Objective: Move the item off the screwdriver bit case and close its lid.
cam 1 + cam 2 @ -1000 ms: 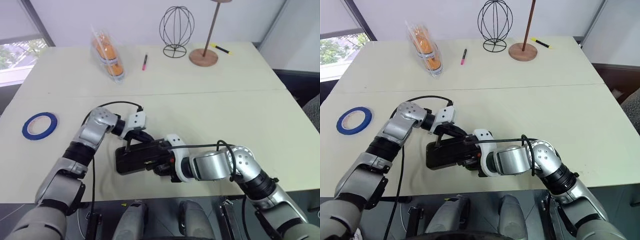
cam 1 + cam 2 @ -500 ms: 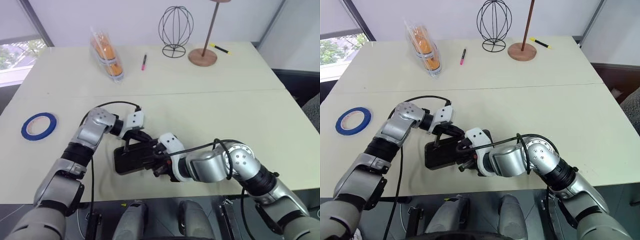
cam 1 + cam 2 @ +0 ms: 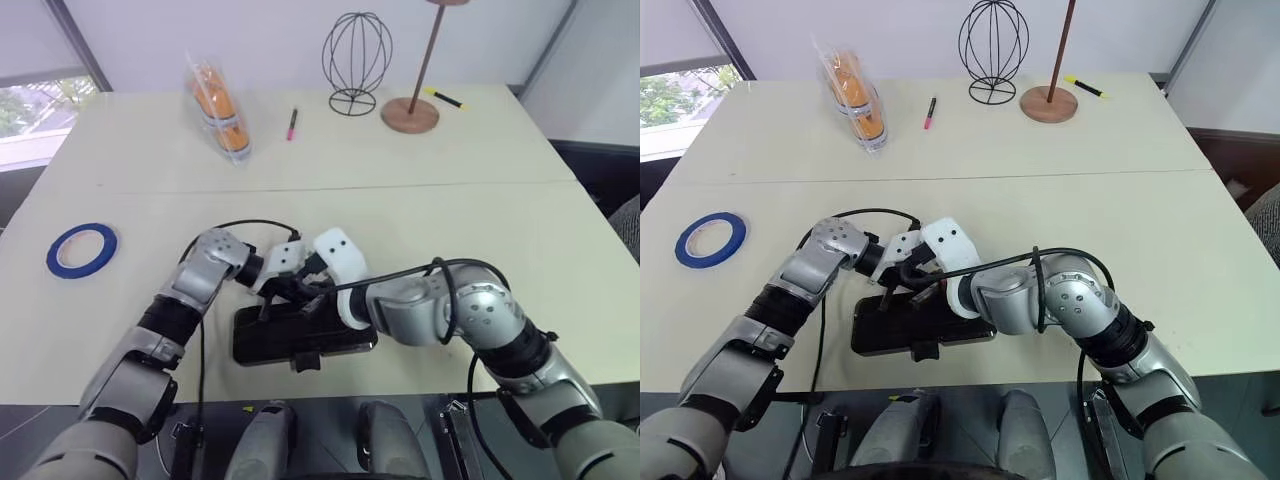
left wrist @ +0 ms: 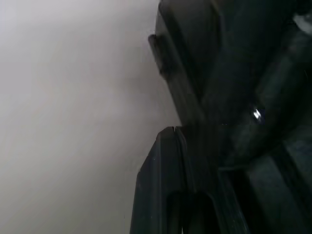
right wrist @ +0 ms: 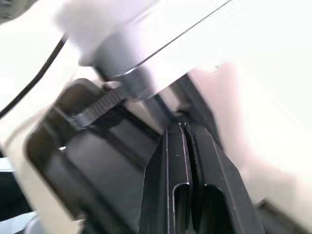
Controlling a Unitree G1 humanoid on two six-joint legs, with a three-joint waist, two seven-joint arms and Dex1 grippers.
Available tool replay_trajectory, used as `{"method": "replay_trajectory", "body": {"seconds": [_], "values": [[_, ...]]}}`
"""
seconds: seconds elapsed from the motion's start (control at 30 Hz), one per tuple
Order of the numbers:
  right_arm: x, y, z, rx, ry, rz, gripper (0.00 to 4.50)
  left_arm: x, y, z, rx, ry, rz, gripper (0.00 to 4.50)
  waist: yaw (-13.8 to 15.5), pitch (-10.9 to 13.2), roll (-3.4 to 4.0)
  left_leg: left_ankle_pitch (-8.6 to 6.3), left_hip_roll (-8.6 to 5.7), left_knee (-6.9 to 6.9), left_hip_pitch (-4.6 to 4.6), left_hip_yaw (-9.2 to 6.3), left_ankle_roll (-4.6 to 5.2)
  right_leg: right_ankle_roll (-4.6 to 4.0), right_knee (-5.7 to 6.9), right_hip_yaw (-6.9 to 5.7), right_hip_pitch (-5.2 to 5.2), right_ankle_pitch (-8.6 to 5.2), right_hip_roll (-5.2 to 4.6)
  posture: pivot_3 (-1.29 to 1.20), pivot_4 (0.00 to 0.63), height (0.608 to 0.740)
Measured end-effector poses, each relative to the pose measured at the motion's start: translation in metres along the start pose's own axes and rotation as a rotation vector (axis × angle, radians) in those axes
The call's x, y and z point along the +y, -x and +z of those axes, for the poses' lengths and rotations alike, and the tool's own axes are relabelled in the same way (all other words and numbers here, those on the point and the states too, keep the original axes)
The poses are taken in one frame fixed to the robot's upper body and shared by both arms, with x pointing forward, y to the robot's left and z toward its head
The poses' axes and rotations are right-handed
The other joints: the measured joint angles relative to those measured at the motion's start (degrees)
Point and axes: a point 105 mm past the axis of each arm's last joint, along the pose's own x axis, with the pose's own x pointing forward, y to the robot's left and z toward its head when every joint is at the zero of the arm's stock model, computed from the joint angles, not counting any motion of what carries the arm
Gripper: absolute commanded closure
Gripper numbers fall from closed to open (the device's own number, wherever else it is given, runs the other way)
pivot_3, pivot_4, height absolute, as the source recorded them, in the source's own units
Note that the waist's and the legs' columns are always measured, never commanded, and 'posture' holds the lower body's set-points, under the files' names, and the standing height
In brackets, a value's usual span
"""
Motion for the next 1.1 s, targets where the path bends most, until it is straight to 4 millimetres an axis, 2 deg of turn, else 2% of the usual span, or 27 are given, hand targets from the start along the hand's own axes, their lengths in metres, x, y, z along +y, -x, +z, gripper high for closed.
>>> {"method": "replay_trajectory", "body": {"seconds": [0.33, 0.6, 0.83, 0.93, 1.1], "values": [[-0.002, 0.005, -0.003, 0.028, 0.034, 0.067, 4.43, 0.005, -0.001, -0.001, 0.001, -0.017, 0.01, 4.5, 0.06, 0.0, 0.0, 0.0, 0.0, 0.03, 0.01, 0.0, 0.0, 0.0, 0.02, -0.01, 0.02, 0.0, 0.0, 0.0, 0.15, 0.74], [-0.021, 0.037, 0.029, -0.029, 0.068, 0.185, 4.43, 0.035, 0.007, -0.001, 0.021, -0.057, 0.13, 4.5, -0.09, 0.0, -0.01, -0.01, 0.01, 0.05, 0.05, 0.01, 0.02, 0.01, 0.03, -0.02, 0.06, 0.01, 0.01, 0.0, 0.15, 0.74], [0.004, 0.05, 0.028, 0.007, -0.132, 0.451, 4.43, 0.05, 0.012, -0.002, 0.032, -0.081, 0.185, 4.5, -0.12, 0.02, -0.04, -0.01, 0.01, 0.07, 0.04, 0.0, 0.02, 0.0, 0.03, -0.02, 0.06, 0.01, -0.02, 0.0, 0.15, 0.74], [0.013, 0.046, 0.023, 0.018, -0.24, 0.507, 4.43, 0.052, 0.015, -0.002, 0.041, -0.101, 0.191, 4.5, -0.16, 0.02, -0.05, -0.01, 0.01, 0.07, 0.03, 0.02, 0.02, 0.0, 0.03, -0.02, 0.06, 0.01, -0.02, 0.0, 0.15, 0.74], [0.021, 0.035, 0.006, 0.075, -0.311, 0.533, 4.43, 0.051, 0.019, -0.003, 0.047, -0.106, 0.185, 4.5, -0.11, 0.03, -0.05, -0.01, 0.0, 0.07, 0.0, 0.01, 0.03, 0.01, 0.03, -0.02, 0.04, 0.01, -0.02, 0.0, 0.15, 0.74]]}}
